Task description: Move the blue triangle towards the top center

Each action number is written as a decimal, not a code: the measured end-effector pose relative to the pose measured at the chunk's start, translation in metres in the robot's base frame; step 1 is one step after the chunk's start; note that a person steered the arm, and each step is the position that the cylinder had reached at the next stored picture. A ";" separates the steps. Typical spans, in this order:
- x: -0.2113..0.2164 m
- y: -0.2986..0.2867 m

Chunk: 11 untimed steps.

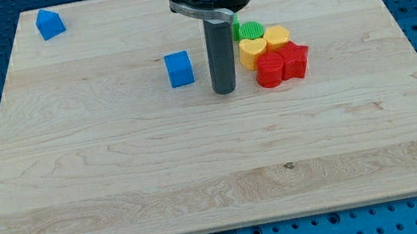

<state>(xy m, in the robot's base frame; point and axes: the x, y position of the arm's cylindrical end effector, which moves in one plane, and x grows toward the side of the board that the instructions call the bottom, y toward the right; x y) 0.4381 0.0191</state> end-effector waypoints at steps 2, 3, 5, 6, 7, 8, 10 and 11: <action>-0.024 -0.028; -0.024 -0.028; -0.036 -0.028; -0.043 -0.029; -0.044 -0.052; -0.044 -0.053; -0.044 -0.090; -0.044 -0.092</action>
<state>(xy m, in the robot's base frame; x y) 0.3941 -0.0733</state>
